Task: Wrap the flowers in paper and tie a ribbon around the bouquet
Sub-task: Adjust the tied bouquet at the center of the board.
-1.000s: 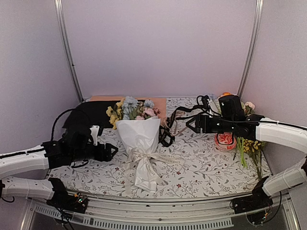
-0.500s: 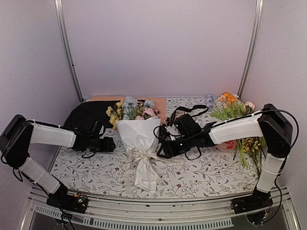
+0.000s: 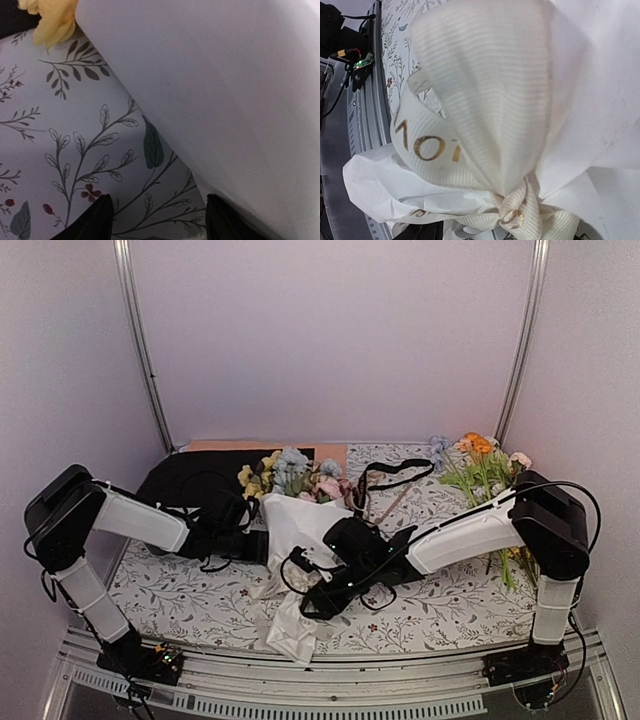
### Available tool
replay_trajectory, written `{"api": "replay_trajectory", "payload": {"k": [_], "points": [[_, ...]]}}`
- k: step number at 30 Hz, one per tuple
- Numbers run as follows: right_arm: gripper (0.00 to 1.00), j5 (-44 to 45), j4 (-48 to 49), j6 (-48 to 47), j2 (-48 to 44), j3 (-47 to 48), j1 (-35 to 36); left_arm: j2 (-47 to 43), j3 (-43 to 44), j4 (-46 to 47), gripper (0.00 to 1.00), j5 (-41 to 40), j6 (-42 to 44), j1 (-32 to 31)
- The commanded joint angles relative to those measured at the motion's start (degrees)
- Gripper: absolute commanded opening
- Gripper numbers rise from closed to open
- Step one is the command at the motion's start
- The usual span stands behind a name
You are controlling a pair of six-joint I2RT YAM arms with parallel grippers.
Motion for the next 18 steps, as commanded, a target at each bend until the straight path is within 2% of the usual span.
{"api": "replay_trajectory", "payload": {"k": [1, 7, 11, 15, 18], "points": [[0.55, -3.7, 3.3, -3.6, -2.9, -2.4, 1.9, 0.0, -2.1, 1.9, 0.64, 0.9, -3.0, -4.2], [0.56, -0.9, 2.3, -3.6, -8.1, -7.0, 1.5, -2.8, -4.3, -1.0, 0.64, -1.5, -6.5, -4.8], [0.58, 1.6, 1.6, -3.4, -18.9, -14.9, -2.6, -9.1, -7.2, -2.6, 0.64, -2.5, -10.3, -5.2], [0.62, 0.9, -3.5, -5.4, -28.4, -17.0, -10.0, -12.6, -8.0, -4.9, 0.66, -3.9, -11.8, -7.5], [0.66, 1.4, -6.6, -6.1, -34.0, -16.8, -18.3, -15.2, -8.0, -7.3, 0.69, -6.1, -11.7, -7.7]]}}
